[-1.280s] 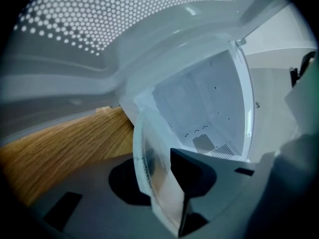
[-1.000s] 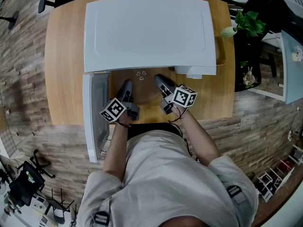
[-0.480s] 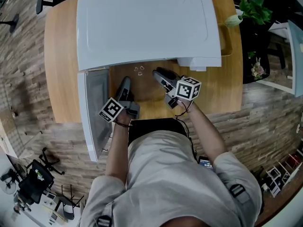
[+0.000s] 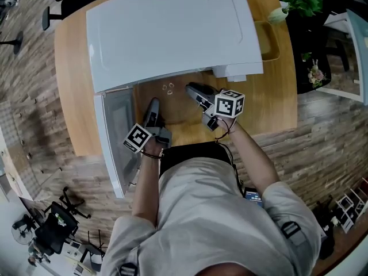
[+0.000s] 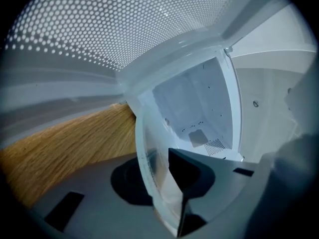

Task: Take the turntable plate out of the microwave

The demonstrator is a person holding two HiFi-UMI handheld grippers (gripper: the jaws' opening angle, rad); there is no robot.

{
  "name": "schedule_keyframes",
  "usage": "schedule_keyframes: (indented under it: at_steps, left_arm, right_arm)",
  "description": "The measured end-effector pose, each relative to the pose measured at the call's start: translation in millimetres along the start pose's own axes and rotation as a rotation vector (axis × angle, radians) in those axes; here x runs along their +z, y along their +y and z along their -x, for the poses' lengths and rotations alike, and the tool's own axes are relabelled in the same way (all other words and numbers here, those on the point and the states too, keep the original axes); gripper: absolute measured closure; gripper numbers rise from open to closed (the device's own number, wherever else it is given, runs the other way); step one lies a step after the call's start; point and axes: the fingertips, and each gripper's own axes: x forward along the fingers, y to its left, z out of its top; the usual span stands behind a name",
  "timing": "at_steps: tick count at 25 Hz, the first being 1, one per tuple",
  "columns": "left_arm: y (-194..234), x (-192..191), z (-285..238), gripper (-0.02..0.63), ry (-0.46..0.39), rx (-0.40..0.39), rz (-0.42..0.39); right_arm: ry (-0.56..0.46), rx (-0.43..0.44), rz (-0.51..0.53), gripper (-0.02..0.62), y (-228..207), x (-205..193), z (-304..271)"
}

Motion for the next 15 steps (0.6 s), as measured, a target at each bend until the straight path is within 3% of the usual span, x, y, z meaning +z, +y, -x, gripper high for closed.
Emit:
schedule_keyframes:
  at_steps: [15]
  left_arm:
    - [-13.4,-31.5,26.9,0.498,0.006,-0.026,-0.035]
  right_arm:
    - [-0.035,0.009,0.002,0.483,17.1,-18.3,41.9]
